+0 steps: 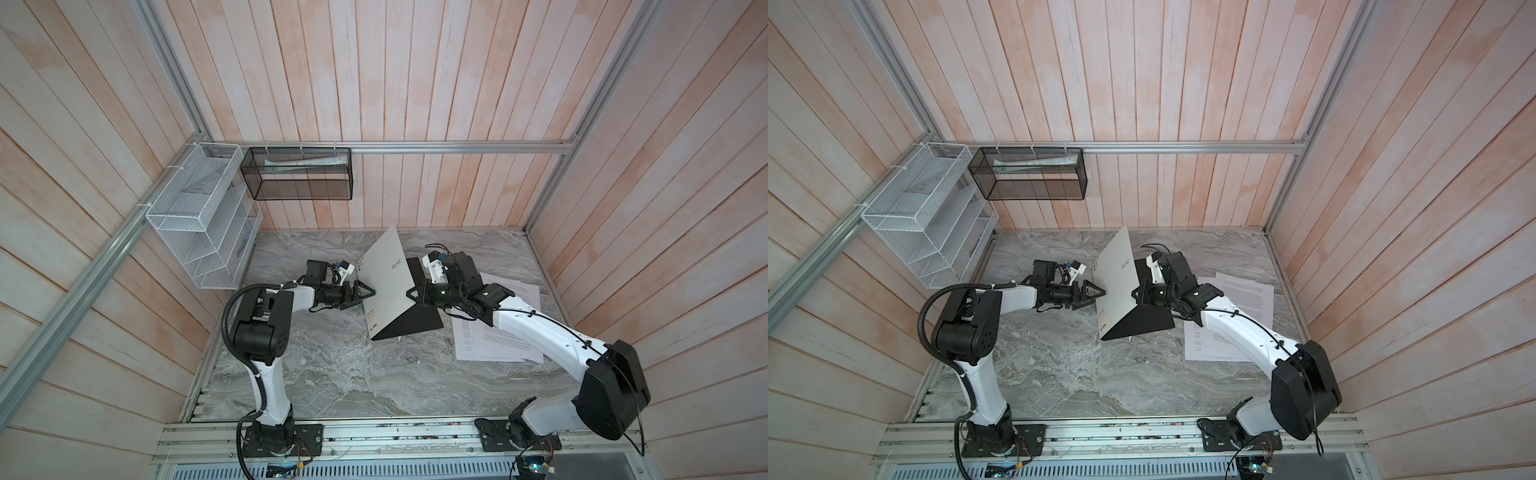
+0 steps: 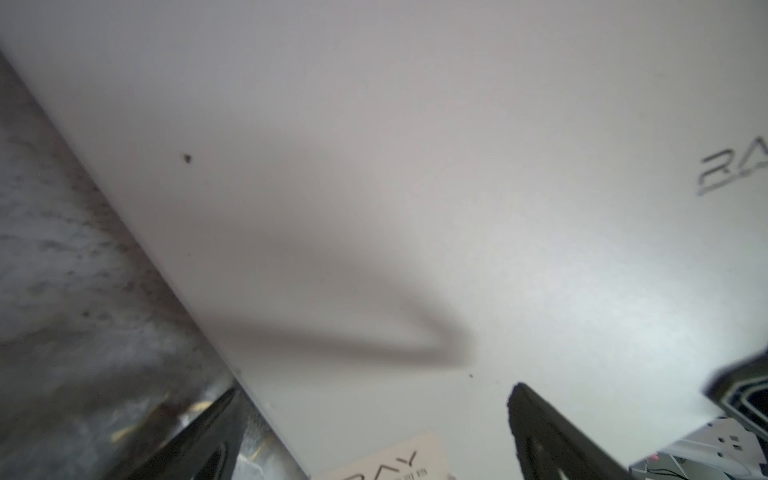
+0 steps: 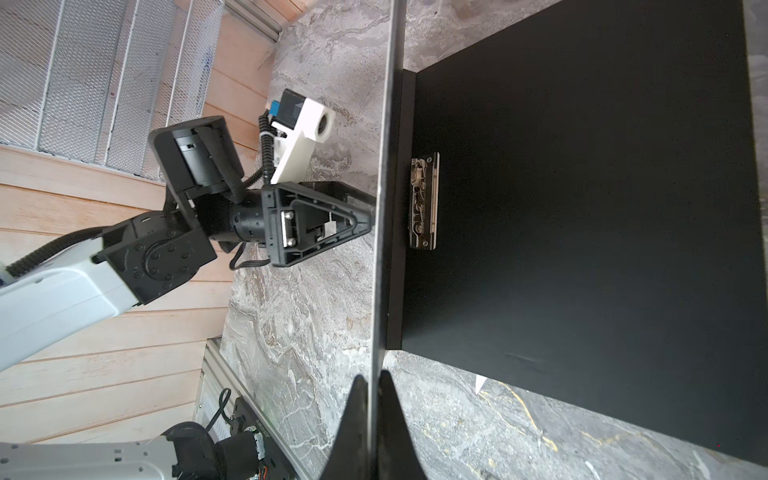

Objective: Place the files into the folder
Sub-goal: 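Lay the opened cover flat with the right gripper while the left gripper pushes it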

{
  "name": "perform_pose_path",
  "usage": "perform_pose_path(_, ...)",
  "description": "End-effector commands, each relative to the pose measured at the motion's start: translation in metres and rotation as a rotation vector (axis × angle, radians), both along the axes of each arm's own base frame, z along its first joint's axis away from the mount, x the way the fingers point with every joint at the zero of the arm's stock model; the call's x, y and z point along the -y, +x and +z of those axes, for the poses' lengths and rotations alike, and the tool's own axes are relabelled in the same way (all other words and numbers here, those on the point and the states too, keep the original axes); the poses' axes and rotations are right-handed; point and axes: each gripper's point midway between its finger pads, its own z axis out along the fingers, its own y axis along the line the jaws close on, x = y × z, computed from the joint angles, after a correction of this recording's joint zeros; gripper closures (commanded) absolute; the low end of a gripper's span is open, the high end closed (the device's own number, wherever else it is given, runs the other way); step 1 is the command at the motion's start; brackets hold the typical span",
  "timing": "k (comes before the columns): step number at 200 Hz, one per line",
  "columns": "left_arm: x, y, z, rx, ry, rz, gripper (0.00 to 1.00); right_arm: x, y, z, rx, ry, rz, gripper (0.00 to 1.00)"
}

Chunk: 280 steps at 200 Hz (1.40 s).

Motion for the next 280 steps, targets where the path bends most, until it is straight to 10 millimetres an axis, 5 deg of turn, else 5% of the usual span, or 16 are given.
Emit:
perform_pose_path(1, -0.029, -0.008, 0.043, 0.118, -0.018, 0.024, 0.00, -0.014, 0.005, 0.024, 0.047, 0.040, 0.023, 0.94)
perform_pose_path(25, -0.048, -0.017, 0.064, 0.176, -0.002, 0.053, 0.00, -0.025, 0.006, 0.032, 0.056, 0.055, 0.048, 0.84)
perform_pose_path(79, -0.050, -0.022, 0.078, 0.174, -0.021, 0.081, 0.00, -0.050, 0.001, 0.038, 0.054, 0.064, 0.107, 0.70)
perform_pose_path(169, -0.074, -0.022, 0.161, 0.260, -0.106, 0.132, 0.00, -0.100, -0.021, 0.056, 0.062, 0.131, 0.259, 0.60)
perform_pose_path(280, -0.104, -0.013, 0.165, 0.118, -0.172, 0.209, 0.00, -0.155, -0.048, 0.045, 0.028, 0.186, 0.416, 0.57)
